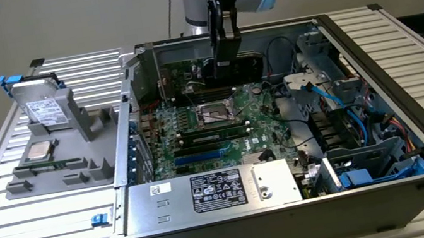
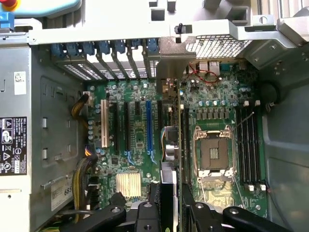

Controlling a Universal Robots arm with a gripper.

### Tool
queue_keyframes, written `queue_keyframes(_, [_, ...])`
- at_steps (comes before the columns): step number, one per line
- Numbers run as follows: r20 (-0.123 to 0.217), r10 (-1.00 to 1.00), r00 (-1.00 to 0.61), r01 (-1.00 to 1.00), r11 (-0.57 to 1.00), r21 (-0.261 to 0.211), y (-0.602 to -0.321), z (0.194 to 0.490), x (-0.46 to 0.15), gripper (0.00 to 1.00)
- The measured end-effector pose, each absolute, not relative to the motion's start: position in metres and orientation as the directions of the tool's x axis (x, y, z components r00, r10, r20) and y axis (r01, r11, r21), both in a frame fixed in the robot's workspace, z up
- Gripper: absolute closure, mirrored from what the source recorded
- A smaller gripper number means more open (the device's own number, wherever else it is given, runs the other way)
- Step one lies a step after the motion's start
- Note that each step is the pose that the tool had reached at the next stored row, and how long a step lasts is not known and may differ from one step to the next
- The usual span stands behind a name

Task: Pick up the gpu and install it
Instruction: 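Insert the gpu into the slot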

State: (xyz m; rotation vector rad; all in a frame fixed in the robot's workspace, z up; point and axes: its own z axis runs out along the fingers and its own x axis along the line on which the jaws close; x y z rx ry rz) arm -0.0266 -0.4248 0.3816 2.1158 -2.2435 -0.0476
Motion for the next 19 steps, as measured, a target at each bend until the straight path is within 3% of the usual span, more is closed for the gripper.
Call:
queue_keyframes(7, [0.027, -0.998, -0.055, -0.997, 0.056, 0.061, -0.425, 0.377, -0.027, 0.72])
queue_keyframes(12, [0.068, -0.996, -0.053, -0.997, 0.057, 0.059, -0.423, 0.376, -0.027, 0.72])
queue_keyframes(19, [0.071, -0.996, -0.053, -0.997, 0.056, 0.054, -0.423, 0.369, -0.031, 0.72])
